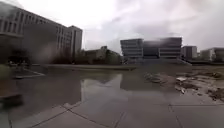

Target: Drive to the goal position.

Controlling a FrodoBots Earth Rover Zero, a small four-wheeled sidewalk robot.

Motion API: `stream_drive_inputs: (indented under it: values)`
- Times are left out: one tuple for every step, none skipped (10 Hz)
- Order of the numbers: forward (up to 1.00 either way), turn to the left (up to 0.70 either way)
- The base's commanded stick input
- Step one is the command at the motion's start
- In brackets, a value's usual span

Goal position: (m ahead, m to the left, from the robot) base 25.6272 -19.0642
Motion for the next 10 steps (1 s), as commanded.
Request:
stream_drive_inputs:
  values:
    - [0.7, 0.0]
    - [0.7, 0.0]
    - [0.7, 0.0]
    - [0.7, 0.0]
    - [0.7, 0.0]
    - [0.7, 0.0]
    - [0.7, 0.0]
    - [0.7, 0.0]
    - [0.7, 0.0]
    - [0.7, 0.0]
